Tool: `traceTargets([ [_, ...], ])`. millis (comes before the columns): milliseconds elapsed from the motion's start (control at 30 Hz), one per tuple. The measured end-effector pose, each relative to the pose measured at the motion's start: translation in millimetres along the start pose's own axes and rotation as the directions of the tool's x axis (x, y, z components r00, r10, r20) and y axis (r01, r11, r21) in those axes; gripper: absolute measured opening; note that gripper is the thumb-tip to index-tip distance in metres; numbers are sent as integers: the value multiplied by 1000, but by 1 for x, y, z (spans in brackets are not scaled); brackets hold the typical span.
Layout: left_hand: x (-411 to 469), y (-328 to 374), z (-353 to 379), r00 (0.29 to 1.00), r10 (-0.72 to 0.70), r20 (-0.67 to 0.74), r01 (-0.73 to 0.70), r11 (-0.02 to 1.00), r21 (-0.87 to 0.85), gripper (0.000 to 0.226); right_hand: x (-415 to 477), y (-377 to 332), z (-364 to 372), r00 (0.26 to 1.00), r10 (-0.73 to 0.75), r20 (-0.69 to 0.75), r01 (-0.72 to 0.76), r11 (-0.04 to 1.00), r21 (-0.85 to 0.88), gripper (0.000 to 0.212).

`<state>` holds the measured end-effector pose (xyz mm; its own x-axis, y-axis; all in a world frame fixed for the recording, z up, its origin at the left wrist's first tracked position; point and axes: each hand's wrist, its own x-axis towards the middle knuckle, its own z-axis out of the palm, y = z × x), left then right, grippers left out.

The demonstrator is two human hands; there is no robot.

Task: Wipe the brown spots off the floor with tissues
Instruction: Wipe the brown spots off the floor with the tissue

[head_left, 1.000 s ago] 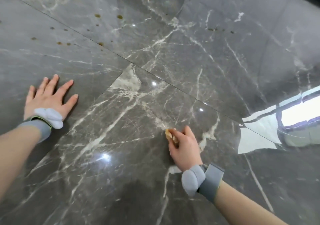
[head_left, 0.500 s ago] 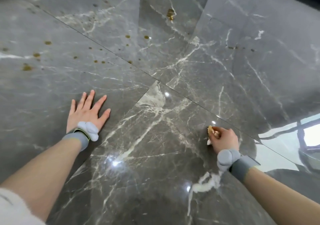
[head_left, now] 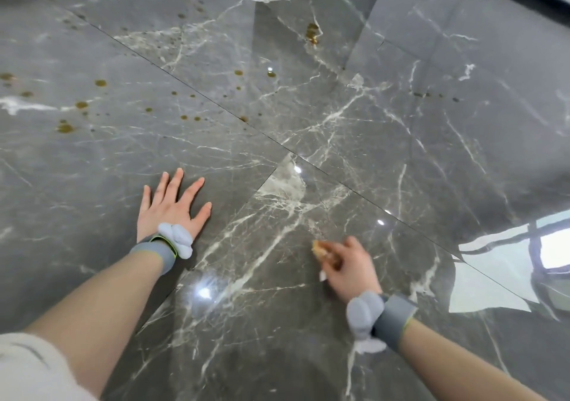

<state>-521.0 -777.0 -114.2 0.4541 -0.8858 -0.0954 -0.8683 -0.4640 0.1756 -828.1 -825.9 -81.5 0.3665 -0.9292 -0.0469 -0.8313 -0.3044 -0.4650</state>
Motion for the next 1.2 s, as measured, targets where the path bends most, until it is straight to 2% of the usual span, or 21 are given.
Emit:
traceTargets([
  [33, 2, 3, -1, 999, -3, 42, 3, 1000, 0, 59, 10, 16, -9, 992, 114, -57, -116, 993, -33, 26],
  [100, 11, 0, -13, 981, -16, 193, 19, 1000, -11, 62, 24, 22, -19, 965, 252, -75, -258, 962, -86, 28],
  [167, 29, -4, -29, 922, -3, 387, 36, 996, -80, 63, 24, 3, -16, 963, 268, -39, -270, 953, -134, 29],
  [233, 43, -19, -49, 885, 33, 464, 114, 952, -285, 61, 14, -34, 0, 986, 165, 21, -161, 979, -126, 30],
  [267, 46, -25, -55, 891, 64, 450, 107, 933, -344, 60, 4, -48, 12, 994, 97, 56, -90, 990, -106, 30],
  [300, 44, -37, -63, 909, 78, 409, 58, 949, -310, 59, -5, -66, 24, 995, 11, 99, -5, 998, -67, 30],
  [367, 25, -78, -77, 945, 82, 318, -61, 995, -75, 58, -26, -105, 48, 954, -197, 226, 193, 980, 37, 33],
  [433, 2, -133, -83, 955, 79, 287, -117, 986, 116, 59, -48, -139, 70, 844, -389, 370, 373, 920, 118, 35],
  [500, -23, -186, -81, 975, 7, 224, -38, 990, 136, 61, -59, -160, 84, 729, -512, 454, 486, 855, 184, 33],
  [533, -34, -211, -83, 983, -71, 171, 53, 993, 107, 61, -57, -167, 89, 713, -522, 467, 497, 847, 188, 32],
  [600, -52, -239, -80, 954, -289, 85, 285, 957, 53, 61, -40, -163, 87, 781, -459, 424, 433, 887, 161, 31],
  [667, -68, -263, -77, 853, -521, 28, 520, 854, 18, 64, -7, -165, 85, 881, -350, 318, 329, 937, 119, 30],
  [733, -80, -276, -66, 739, -674, 12, 673, 737, -56, 69, 31, -166, 80, 958, -217, 188, 210, 976, 52, 37],
  [767, -83, -271, -57, 709, -705, 3, 702, 706, -88, 71, 45, -160, 74, 986, -105, 129, 103, 994, 23, 40],
  [833, -90, -273, -43, 682, -728, -68, 715, 684, -145, 72, 74, -161, 79, 998, 59, 27, -59, 998, 1, 38],
  [933, -93, -276, -32, 672, -715, -194, 681, 699, -218, 69, 93, -176, 101, 987, 154, -40, -156, 987, -32, 27],
  [1000, -94, -279, -30, 650, -725, -227, 677, 689, -260, 69, 98, -203, 114, 990, 139, -2, -139, 989, -54, 26],
  [1067, -91, -284, -29, 657, -715, -237, 667, 699, -257, 75, 98, -243, 131, 997, 49, 66, -47, 998, -29, 27],
  [1133, -89, -277, -28, 675, -698, -239, 654, 716, -245, 74, 83, -281, 146, 977, -170, 130, 172, 985, 1, 28],
  [1200, -89, -280, -27, 668, -706, -234, 665, 708, -236, 76, 62, -317, 169, 894, -412, 176, 402, 911, 93, 28],
])
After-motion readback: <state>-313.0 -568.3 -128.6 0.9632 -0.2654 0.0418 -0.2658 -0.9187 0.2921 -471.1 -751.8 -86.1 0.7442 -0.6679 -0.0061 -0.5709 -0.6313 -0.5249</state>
